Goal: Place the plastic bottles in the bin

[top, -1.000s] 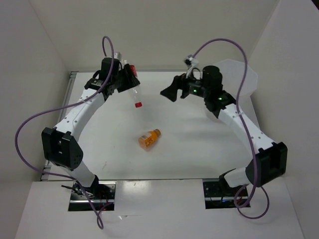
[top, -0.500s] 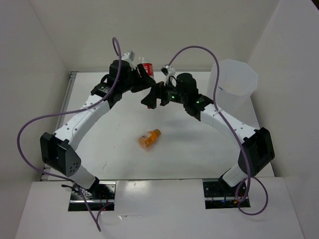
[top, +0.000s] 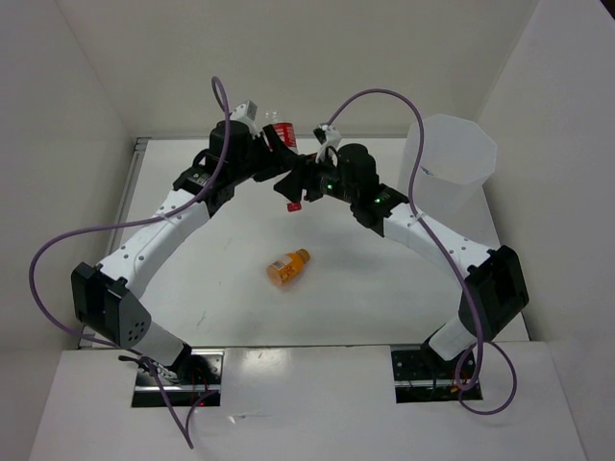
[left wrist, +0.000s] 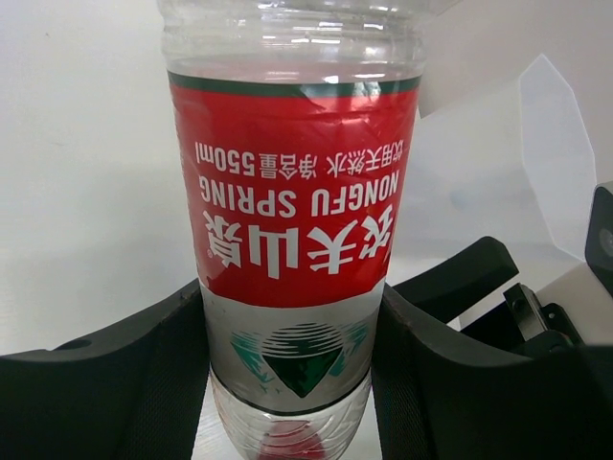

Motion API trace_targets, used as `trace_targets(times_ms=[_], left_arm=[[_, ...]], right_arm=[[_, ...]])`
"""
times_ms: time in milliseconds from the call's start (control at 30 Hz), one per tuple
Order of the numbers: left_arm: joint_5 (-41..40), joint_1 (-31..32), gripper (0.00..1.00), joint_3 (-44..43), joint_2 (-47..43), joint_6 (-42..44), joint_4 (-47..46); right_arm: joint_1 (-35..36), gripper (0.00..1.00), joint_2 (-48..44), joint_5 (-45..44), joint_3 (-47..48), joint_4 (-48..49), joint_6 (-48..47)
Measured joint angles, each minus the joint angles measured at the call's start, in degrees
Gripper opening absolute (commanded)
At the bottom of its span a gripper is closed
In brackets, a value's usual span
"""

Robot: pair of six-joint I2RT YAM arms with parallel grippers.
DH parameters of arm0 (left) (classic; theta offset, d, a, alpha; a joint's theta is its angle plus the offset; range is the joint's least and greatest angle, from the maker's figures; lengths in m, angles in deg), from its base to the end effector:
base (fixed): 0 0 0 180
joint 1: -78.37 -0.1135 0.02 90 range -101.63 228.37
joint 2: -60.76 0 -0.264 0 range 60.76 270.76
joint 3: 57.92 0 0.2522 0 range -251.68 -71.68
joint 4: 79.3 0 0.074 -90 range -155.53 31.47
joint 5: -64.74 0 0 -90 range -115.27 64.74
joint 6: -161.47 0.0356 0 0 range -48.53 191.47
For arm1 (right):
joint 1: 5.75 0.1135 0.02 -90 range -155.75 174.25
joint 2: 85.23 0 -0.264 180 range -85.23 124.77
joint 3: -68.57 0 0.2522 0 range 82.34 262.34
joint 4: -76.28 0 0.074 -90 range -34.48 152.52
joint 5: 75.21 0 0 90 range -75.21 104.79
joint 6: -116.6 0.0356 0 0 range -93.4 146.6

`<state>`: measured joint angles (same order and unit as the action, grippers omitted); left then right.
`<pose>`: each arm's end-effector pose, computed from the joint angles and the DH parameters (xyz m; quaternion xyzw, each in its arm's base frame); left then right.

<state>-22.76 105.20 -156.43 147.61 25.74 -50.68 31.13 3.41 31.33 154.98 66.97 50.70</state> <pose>0.3181 -0.1626 0.3961 -0.1191 0.7947 -0.3662 0.4692 0.2912 0.2312 0.3460 -0.1757 0.7517 0.4136 0.4828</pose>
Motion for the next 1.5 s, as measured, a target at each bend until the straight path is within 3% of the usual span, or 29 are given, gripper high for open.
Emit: trace_targets(times_ms=[167, 200, 233, 333, 367, 700, 1000, 1267, 1433, 1500], left_arm=[[-0.22, 0.15, 0.78, 0.20, 0.00, 0.39, -0.57], [-0.31, 0.17, 0.82, 0.31, -0.02, 0.50, -0.76], [-0.28, 0.15, 0.89, 0.46, -0.07, 0.70, -0.85], [-0.28, 0.11, 0.91, 1.20, -0.46, 1.05, -1.33], [-0.15, 0.13, 1.00, 1.33, -0.61, 1.44, -1.53], [-2.01, 0.74, 1.00, 3.74, -7.82, 5.11, -0.46], [-11.43, -1.88, 1.00, 11.80, -23.28, 4.22, 6.71], [-26.38, -2.93, 1.00, 14.27, -21.62, -2.01, 20.06], [-30.29, -3.15, 1.00, 14.62, -19.50, -4.22, 25.29], [-30.75, -3.48, 1.00, 14.67, -19.15, -4.24, 26.08]], right_arm=[[0.11, 0.39, -0.11, -0.57, -0.11, 0.11, 0.11], [0.13, 0.27, -0.24, -0.81, -0.31, 0.24, 0.04], [0.15, 0.25, -0.46, -1.20, -0.50, 0.24, 0.07], [0.17, 0.25, -1.38, -2.25, -1.33, 0.22, 0.09], [0.24, 0.25, -1.66, -2.47, -1.55, 0.24, 0.04], [-0.48, 0.25, -5.51, -10.38, -1.95, -2.49, -2.78], [-21.18, 0.26, -14.29, -21.14, 1.44, -10.95, -3.72], [-31.95, 0.29, -16.04, -28.98, 3.67, -12.31, -7.74], [-35.71, 0.43, -11.78, -32.65, 3.67, -13.38, -9.44], [-36.74, 0.60, -10.45, -33.00, 3.67, -13.86, -9.92]])
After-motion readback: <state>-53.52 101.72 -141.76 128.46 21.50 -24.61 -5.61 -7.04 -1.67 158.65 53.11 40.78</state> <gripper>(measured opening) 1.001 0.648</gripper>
